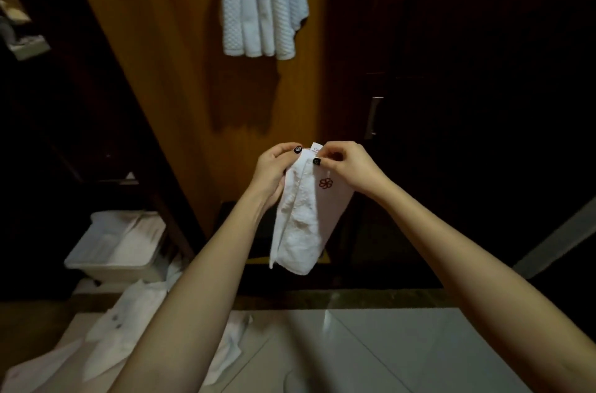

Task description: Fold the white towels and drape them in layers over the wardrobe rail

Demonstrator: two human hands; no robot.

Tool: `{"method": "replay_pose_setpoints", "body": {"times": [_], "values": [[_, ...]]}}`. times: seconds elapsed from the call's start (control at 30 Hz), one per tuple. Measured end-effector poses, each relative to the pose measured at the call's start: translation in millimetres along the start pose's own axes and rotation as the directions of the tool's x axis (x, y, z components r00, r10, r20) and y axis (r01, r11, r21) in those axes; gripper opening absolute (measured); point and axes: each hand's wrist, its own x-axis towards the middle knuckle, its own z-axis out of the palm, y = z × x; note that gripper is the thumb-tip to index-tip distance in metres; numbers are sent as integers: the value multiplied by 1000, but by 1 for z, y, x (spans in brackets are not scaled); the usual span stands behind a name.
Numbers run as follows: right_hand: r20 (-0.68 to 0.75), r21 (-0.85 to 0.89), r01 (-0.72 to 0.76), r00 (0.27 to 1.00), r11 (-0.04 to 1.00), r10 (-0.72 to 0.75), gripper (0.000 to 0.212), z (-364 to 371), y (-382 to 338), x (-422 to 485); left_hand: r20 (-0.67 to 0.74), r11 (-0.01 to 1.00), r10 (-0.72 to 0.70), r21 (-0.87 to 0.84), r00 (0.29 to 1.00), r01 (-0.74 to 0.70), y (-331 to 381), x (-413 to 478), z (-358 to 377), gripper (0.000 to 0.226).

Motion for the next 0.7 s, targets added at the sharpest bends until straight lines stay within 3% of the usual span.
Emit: {"method": "replay_pose_setpoints", "body": {"times": [0.07, 0.23, 0.43, 0.53, 0.7], "values": [[-2, 2, 2, 1000, 1000, -2, 15, 15, -6, 17, -28, 998, 31, 49, 999, -30, 5, 5, -21, 13], [11, -33, 43, 999, 999, -43, 18, 47, -12, 71, -94, 919, 224, 353, 970, -178, 20, 26, -64, 19], [16, 20, 67, 998, 998, -67, 24, 63, -7, 130, 30, 805, 260, 546, 965, -234, 37, 74, -87, 12], [30, 47, 42, 999, 998, -44, 18, 63, -2, 156, 86, 680, 278, 686, 957, -259, 34, 103, -93, 14], [7, 81, 23, 1000, 996, -24, 13, 56, 5, 195, 89, 678, 390, 646, 917, -351, 37, 141, -91, 7]]}}
